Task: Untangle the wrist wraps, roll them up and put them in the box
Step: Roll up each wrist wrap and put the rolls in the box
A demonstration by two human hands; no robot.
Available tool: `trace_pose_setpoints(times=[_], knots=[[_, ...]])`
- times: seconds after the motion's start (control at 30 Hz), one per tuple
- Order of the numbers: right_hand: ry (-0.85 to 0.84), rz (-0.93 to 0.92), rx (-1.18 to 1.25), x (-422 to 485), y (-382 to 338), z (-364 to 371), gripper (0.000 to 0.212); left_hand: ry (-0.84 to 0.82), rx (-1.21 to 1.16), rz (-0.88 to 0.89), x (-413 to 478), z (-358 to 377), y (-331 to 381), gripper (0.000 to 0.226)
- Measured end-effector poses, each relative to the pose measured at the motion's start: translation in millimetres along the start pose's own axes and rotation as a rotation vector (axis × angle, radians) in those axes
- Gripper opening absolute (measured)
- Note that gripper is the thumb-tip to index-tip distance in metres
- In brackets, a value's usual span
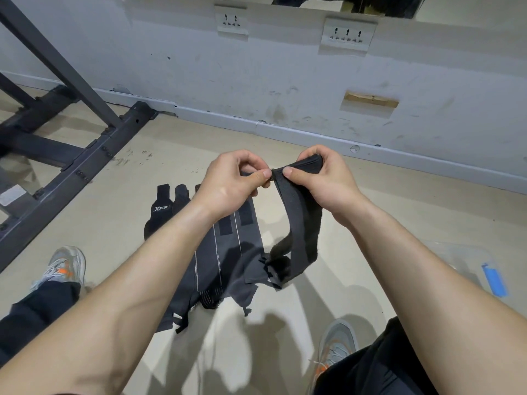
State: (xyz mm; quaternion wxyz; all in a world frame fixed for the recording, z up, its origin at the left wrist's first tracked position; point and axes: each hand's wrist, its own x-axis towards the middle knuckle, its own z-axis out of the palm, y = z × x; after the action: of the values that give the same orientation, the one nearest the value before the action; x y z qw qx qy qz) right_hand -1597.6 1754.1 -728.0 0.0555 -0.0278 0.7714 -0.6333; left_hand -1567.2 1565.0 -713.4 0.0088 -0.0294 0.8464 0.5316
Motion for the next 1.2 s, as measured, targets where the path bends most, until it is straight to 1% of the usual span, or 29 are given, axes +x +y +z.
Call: trace_pose_setpoints(times=[0.03,0.13,0.17,0.2,0.27,0.33,0.4,0.43,0.5,0.57,0.63,0.7,0.77,0.9,0.97,1.0,1.07,1.13,1.2], knots=[[0.017,-0.018,-0.041,1,1,1,0.028,0.035,0.075,-0.012,-2,4,3,0.006],[0.088,-0.069,-0.183,-1,1,8,0.030,0.158,0.471,-0.020,-7,14,17,0.010],[0.119,-0.080,-0.209,-2,1,10,0.030,0.187,0.533,-0.016,-8,17,20,0.011],[0.147,-0.085,-0.224,-3,1,11,0.031,0.205,0.545,-0.006,-8,19,24,0.011],[0.185,-0.086,-0.222,-3,1,12,0.031,0.204,0.511,0.039,-8,24,28,0.012],[0.197,-0.075,-0.194,-3,1,11,0.030,0.170,0.472,0.087,-8,30,31,0.011],[0.190,-0.067,-0.159,-2,5,9,0.030,0.120,0.420,0.078,-10,30,36,0.009],[0.180,-0.064,-0.137,-1,6,8,0.030,0.081,0.366,0.061,-9,29,38,0.009],[0.154,-0.055,-0.069,-1,8,5,0.029,-0.007,0.155,0.019,-7,23,38,0.008],[0.117,-0.027,0.024,0,8,3,0.025,-0.060,-0.016,0.004,-5,16,32,0.016],[0.077,0.008,0.090,1,4,3,0.020,-0.079,-0.020,0.066,-5,12,25,0.018],[0.040,0.029,0.115,0,0,5,0.014,-0.052,-0.035,0.110,-7,10,22,0.014],[0.005,0.072,0.193,-2,-3,8,0.012,0.019,-0.066,0.117,-7,10,19,0.009],[-0.014,0.151,0.358,-4,-8,15,0.008,0.151,0.031,0.135,-3,14,11,0.009],[-0.053,0.133,0.390,-6,-7,16,0.014,0.196,0.049,0.162,-3,18,8,0.011],[-0.076,0.111,0.366,-7,-6,16,0.017,0.220,0.038,0.174,-2,19,6,0.013],[-0.094,0.057,0.282,-8,-3,16,0.018,0.223,-0.015,0.166,-1,19,4,0.019],[-0.081,0.016,0.218,-7,0,15,0.013,0.165,-0.079,0.124,0,18,3,0.021],[-0.056,-0.002,0.187,-6,2,15,0.010,0.123,-0.226,0.056,1,18,3,0.025]])
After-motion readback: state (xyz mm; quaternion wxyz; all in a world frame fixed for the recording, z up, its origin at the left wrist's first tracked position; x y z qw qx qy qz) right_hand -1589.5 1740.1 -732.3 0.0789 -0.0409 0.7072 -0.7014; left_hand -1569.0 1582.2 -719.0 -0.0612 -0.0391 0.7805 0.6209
